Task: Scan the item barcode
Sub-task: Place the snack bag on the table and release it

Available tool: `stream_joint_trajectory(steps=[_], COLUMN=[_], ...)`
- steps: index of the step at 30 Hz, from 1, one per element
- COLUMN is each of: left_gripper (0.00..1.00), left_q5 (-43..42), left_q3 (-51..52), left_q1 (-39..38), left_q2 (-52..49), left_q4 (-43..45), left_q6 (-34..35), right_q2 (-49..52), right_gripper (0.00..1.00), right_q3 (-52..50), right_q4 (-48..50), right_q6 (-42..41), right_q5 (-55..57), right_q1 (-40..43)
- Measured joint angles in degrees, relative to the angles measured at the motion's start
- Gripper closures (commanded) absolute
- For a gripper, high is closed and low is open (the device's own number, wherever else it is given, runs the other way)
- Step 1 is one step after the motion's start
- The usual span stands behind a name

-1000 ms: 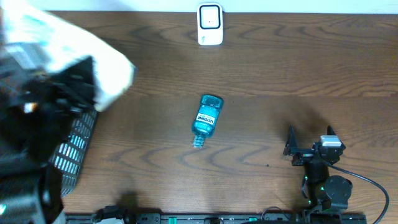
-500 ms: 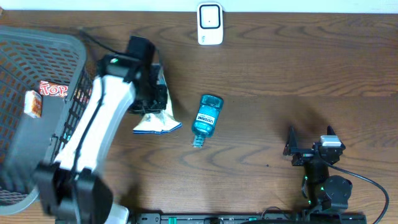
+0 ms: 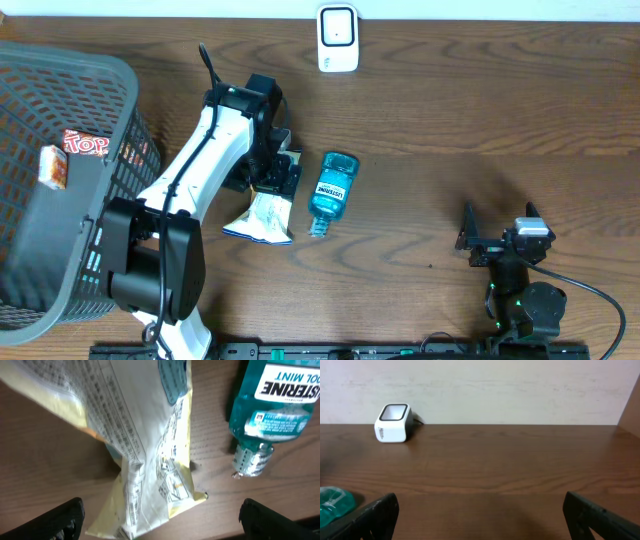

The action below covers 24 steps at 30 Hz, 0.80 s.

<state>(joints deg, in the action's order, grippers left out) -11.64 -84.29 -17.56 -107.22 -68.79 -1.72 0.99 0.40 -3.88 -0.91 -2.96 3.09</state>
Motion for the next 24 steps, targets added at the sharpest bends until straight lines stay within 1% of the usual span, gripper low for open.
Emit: stream_joint_trajectory(steps=[3,6,8,10,16,20,24], left_gripper=[0.02,0.02,0.02,0.02,0.02,0.02,0.02], left_q5=[0.0,0.0,0.0,0.0,0.0,0.0,0.7], left_q3=[0.0,0.0,-0.1,-0.2,-0.3,-0.4,-0.4], left_q1=[0.0,0.0,0.0,0.0,0.0,0.0,0.0], left_q2=[1.7,6.6,12.3,18.5,30.5,34.6,36.7], left_q4=[-0.6,-0.3,0.6,3.7,6.1,7.0,8.4], left_q6=[0.9,3.3,5.6,7.9,9.7,10.3,10.6], right_q2=[0.0,0.0,0.0,0.0,0.0,0.0,0.0], right_gripper=[0.01,0.01,0.01,0.01,0.01,0.01,0.01], right_q3=[0.0,0.0,0.0,0.0,0.0,0.0,0.0], right_q4=[0.0,0.0,0.0,0.0,0.0,0.0,0.0], right_q6=[0.0,0.0,0.0,0.0,0.0,0.0,0.0], right_q5=[0.0,0.0,0.0,0.0,0.0,0.0,0.0], right_q1=[0.0,0.0,0.0,0.0,0.0,0.0,0.0])
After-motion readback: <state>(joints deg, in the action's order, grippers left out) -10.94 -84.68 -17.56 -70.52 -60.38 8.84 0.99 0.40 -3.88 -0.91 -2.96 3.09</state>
